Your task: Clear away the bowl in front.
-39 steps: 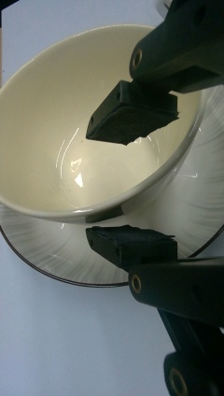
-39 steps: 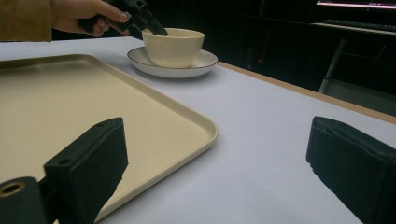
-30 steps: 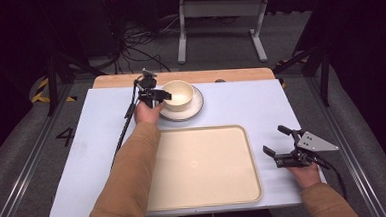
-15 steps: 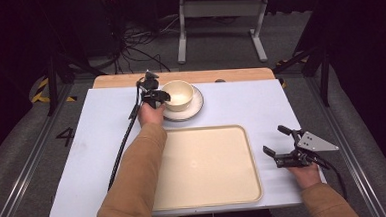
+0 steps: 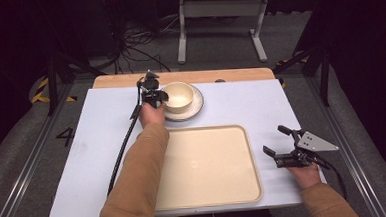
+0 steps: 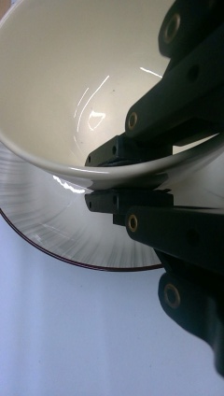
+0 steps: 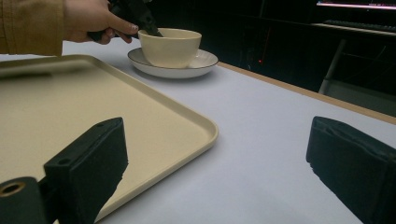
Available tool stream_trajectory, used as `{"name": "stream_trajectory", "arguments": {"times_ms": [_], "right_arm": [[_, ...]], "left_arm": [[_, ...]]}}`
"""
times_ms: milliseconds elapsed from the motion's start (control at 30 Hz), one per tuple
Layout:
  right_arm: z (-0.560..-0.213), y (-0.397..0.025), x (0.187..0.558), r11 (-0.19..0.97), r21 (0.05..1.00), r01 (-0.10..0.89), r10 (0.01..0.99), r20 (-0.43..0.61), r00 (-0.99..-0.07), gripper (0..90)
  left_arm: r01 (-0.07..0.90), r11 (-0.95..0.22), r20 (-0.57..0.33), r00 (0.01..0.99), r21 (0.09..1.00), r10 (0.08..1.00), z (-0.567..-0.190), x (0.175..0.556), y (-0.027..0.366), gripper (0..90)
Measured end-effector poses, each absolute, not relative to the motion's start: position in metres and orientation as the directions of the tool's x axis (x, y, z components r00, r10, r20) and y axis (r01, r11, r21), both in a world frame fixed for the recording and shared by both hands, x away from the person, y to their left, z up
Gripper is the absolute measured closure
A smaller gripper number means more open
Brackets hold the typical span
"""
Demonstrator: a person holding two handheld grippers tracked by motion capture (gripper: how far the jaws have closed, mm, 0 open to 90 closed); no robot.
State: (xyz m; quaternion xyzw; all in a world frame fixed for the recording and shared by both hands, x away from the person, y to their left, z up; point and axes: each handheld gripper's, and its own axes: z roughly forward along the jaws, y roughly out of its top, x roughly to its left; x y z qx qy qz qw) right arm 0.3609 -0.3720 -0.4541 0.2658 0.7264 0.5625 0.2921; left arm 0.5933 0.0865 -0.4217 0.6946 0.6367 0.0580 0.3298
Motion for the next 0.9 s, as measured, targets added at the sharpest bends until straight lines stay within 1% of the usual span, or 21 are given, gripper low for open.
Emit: {"name": "stream_trajectory", "arguments": {"times_ms": [233,500,533,900], "right_arm": [[-0.454,-0.372,0.361,0.225,0.973,0.057,0.715,-0.126,-0.688,5.5],[-0.454,-0.372,0.361,0.224,0.973,0.058,0.715,-0.124,-0.688,5.5],[-0.454,-0.372,0.361,0.224,0.973,0.057,0.715,-0.124,-0.688,5.5],[-0.454,-0.372,0.361,0.224,0.973,0.059,0.716,-0.123,-0.687,5.5]], "left_arm": [[0.853,0.043,-0.356,0.171,0.521,0.919,-0.421,0.593,0.088,82.4],[0.846,0.037,-0.352,0.181,0.532,0.918,-0.415,0.591,0.088,82.9],[0.843,0.030,-0.339,0.184,0.537,0.923,-0.413,0.590,0.089,82.9],[0.829,0.036,-0.357,0.201,0.558,0.912,-0.392,0.584,0.100,82.8]]}}
